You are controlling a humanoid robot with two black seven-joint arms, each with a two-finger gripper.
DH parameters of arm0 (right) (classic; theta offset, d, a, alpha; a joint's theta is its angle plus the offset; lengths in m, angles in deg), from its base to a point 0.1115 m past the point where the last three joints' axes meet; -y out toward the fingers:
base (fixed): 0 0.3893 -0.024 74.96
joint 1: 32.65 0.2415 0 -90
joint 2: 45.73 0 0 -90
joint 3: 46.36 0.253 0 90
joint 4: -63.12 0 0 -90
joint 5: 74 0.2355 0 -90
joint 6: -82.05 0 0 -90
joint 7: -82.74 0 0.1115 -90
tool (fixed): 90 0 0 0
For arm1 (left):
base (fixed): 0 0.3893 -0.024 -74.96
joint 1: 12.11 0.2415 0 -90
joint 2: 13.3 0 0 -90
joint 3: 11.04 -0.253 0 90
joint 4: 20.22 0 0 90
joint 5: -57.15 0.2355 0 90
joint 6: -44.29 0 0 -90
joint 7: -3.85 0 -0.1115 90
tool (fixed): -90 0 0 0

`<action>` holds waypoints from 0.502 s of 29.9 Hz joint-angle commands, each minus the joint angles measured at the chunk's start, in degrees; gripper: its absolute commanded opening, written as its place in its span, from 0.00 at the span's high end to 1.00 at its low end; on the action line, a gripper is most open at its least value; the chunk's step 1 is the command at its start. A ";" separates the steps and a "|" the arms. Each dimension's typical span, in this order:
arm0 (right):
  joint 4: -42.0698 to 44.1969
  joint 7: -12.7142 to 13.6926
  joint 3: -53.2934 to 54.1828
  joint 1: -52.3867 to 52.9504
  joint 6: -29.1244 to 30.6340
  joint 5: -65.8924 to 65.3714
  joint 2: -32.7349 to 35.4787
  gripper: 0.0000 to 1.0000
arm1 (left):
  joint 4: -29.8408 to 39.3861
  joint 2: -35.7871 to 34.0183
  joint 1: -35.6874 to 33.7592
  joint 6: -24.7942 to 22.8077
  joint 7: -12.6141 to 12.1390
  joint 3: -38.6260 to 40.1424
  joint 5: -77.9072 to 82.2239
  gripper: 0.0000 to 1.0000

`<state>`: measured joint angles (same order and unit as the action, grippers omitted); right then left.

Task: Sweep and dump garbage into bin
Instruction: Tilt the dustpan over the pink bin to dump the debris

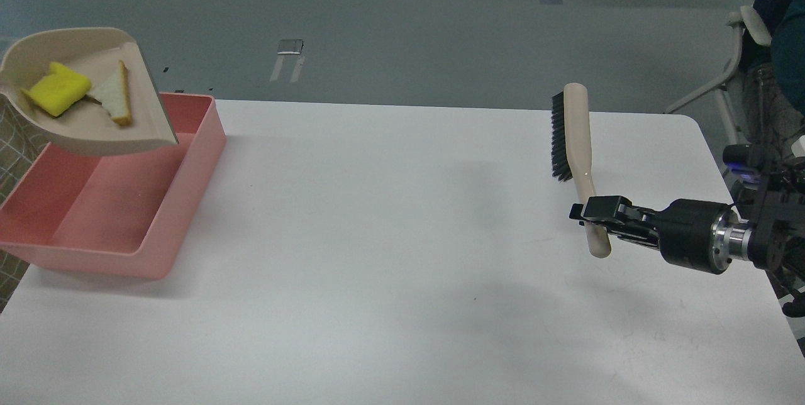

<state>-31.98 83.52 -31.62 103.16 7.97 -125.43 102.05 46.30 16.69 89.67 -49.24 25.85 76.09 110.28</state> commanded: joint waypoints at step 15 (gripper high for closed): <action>-0.34 -0.08 0.54 -0.29 0.00 0.02 -0.39 1.00 | 0.10 -6.95 0.00 14.15 3.74 -0.12 27.19 1.00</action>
<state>-32.29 83.44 -31.09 102.87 7.96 -125.43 101.88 46.34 11.54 89.61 -36.96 29.05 76.11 134.41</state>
